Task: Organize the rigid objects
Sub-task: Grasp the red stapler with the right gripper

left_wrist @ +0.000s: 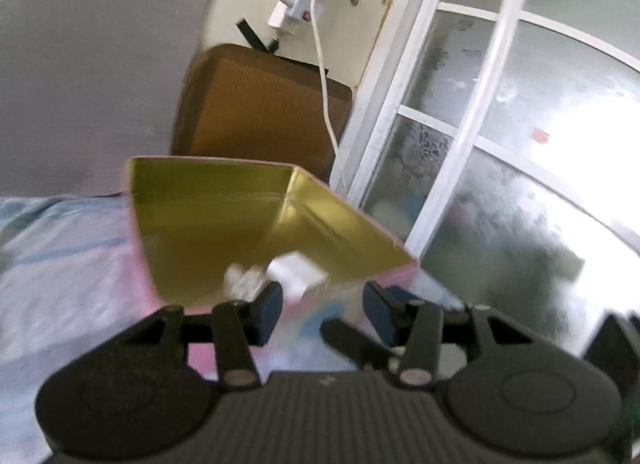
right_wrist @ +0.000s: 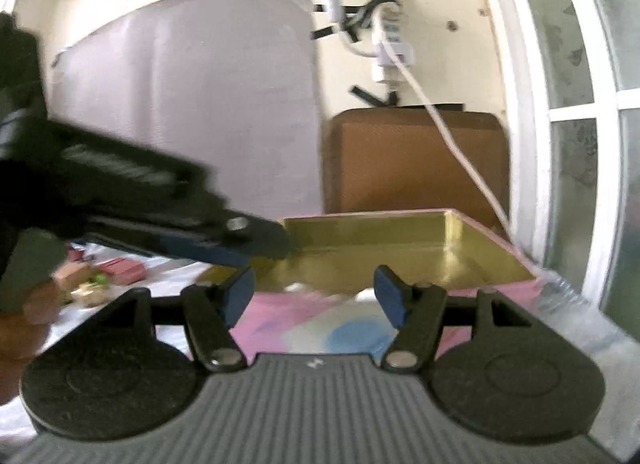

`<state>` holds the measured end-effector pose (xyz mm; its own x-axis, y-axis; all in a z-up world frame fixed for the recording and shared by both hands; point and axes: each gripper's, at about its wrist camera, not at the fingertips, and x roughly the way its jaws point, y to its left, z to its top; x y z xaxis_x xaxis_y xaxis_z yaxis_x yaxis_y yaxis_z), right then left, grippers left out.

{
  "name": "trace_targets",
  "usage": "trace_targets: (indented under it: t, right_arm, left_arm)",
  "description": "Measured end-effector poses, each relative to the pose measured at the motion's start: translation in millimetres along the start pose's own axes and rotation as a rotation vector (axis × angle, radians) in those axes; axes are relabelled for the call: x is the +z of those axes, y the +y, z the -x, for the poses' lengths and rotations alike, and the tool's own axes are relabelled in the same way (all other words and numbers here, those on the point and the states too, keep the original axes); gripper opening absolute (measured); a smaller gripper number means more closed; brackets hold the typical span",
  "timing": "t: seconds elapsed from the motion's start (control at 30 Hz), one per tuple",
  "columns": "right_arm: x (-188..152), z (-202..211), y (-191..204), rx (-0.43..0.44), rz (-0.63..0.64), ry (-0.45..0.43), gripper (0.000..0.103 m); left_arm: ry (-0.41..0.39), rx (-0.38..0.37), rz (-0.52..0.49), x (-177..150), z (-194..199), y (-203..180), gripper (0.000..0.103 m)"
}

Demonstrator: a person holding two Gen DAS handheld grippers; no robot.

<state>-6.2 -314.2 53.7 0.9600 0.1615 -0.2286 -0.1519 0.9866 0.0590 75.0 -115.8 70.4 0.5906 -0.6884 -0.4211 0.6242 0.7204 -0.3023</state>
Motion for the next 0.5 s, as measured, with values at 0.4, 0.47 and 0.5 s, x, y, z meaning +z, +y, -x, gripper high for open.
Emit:
trace_targets:
  t: [0.4, 0.47, 0.5]
  right_arm:
    - [-12, -32, 108, 0.304, 0.110, 0.228, 0.067]
    - [-11, -44, 135, 0.381, 0.128, 0.254, 0.067]
    - [-10, -51, 149, 0.415, 0.133, 0.271, 0.067]
  left_arm:
    - [-0.064, 0.431, 0.230, -99, 159, 119, 0.046]
    - [-0.098, 0.521, 0.266, -103, 177, 138, 0.046]
    - [-0.124, 0.559, 0.296, -106, 188, 149, 0.046]
